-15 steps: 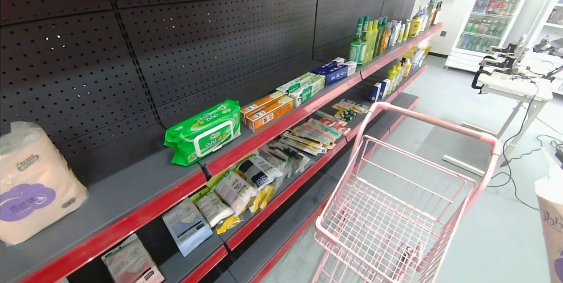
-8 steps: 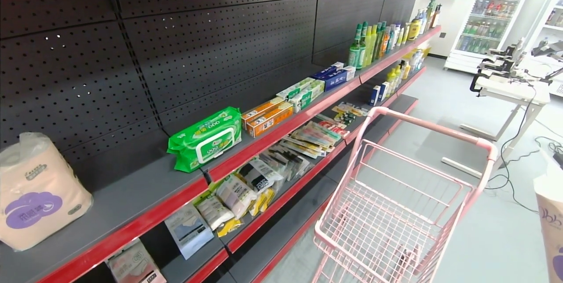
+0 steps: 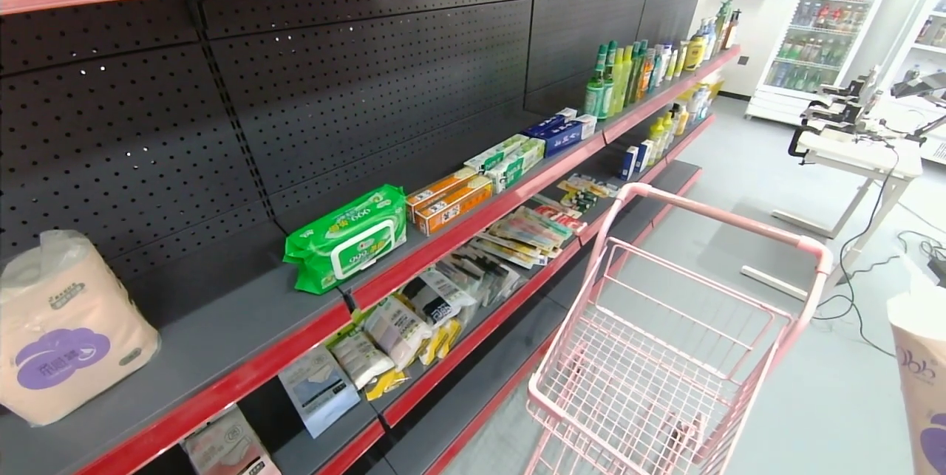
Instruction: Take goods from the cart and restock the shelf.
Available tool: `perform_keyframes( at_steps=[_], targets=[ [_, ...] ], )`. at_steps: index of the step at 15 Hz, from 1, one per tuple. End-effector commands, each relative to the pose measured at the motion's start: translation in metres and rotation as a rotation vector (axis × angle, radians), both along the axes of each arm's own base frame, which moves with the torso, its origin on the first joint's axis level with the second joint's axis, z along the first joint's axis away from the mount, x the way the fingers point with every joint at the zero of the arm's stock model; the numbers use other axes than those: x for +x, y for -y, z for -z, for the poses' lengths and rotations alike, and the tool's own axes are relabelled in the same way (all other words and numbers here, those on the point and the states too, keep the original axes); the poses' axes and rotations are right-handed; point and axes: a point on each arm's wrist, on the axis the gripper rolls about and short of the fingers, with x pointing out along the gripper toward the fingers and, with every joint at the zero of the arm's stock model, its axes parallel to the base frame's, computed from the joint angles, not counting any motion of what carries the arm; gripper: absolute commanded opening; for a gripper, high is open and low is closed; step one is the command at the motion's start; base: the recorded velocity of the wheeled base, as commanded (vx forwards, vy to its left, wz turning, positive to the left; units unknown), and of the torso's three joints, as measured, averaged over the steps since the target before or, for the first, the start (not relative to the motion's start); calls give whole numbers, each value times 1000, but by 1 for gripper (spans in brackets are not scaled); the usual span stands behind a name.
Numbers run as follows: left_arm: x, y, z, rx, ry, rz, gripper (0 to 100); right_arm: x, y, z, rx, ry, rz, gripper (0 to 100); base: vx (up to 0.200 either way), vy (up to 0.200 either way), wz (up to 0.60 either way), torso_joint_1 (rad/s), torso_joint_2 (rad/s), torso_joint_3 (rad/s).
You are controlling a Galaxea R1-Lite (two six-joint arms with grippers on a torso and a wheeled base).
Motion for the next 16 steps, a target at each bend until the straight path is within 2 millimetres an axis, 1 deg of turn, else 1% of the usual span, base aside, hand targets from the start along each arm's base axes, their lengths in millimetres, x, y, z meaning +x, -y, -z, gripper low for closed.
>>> perform_keyframes(
  at_steps=[1,6,16],
  targets=[
    [0,0,0,0,-1,0,100,1,0,1,1,-7,1,0,0,0,600,7,2,-2],
    [0,0,0,0,-1,0,100,6,1,16,-42,11,-19,0,0,0,600,6,0,0],
    [0,0,0,0,-1,0,100,6,0,16,-35,11,-40,0,0,0,600,7,4,3]
  ],
)
